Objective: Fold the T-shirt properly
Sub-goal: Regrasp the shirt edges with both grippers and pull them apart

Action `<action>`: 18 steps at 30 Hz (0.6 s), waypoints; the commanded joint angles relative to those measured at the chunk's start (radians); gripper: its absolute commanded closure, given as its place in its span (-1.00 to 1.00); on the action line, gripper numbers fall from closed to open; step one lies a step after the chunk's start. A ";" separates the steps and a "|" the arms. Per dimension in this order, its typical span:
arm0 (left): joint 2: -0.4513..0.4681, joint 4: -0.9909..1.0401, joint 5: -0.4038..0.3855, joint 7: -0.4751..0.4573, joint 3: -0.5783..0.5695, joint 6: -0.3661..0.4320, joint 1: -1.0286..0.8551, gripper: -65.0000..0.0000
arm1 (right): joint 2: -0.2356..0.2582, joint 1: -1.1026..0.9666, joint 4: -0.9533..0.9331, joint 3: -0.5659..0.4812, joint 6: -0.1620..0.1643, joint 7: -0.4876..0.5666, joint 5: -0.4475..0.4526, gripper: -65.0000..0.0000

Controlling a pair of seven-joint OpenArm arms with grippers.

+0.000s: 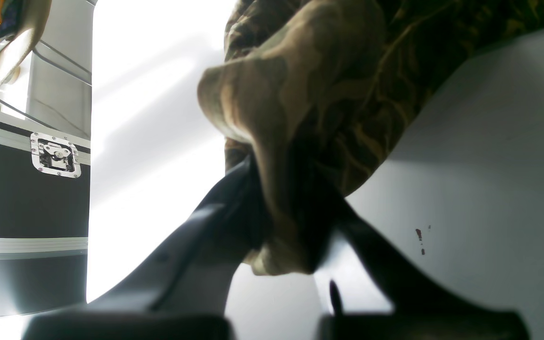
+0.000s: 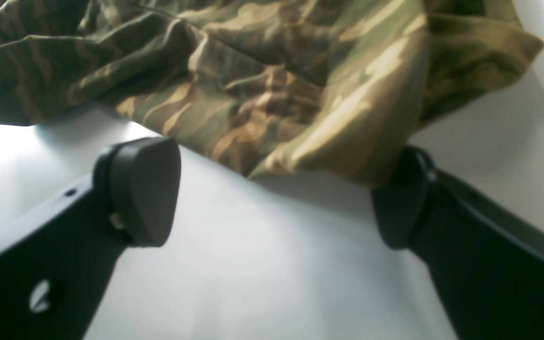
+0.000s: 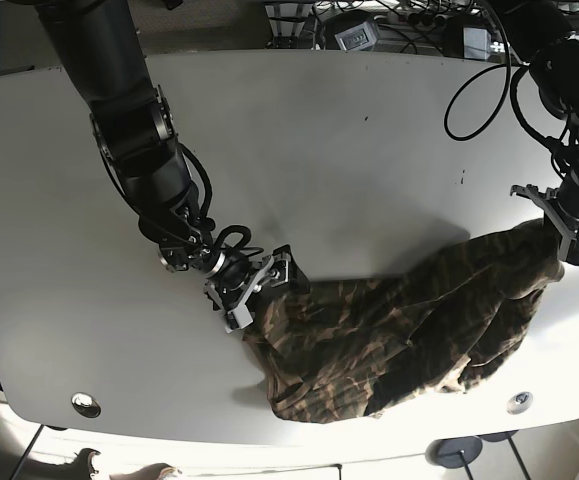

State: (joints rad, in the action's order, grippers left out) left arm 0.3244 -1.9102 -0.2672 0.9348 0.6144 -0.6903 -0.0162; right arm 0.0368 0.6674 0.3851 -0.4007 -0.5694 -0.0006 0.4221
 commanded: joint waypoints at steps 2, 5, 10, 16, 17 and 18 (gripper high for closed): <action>0.017 -0.018 -0.011 -0.023 0.005 0.001 0.015 1.00 | 0.004 0.025 0.005 0.001 0.064 -0.008 0.001 -0.49; 0.017 -0.016 -0.011 -0.023 0.005 0.001 0.015 1.00 | 0.004 0.025 0.004 0.001 0.087 0.015 0.001 0.06; 0.017 -0.015 -0.011 -0.023 0.002 0.001 0.020 1.00 | 0.007 0.024 0.007 0.004 0.088 0.038 0.002 0.92; 0.017 -0.015 -0.011 -0.023 0.002 0.001 0.022 1.00 | 0.096 -0.128 0.326 0.222 0.081 -0.131 0.001 0.95; 0.017 -0.016 -0.013 -0.023 0.000 0.001 0.023 1.00 | 0.124 -0.188 0.450 0.259 0.081 -0.194 0.001 0.95; 0.017 -0.016 -0.013 -0.023 0.000 0.001 0.025 1.00 | 0.140 -0.228 0.536 0.286 0.082 -0.230 0.001 0.95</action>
State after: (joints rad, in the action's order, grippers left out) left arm 0.3241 -1.9083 -0.2684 0.9348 0.6125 -0.6903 -0.0074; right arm 0.1776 0.4030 0.9081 -0.1078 -0.4778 -0.2512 0.4072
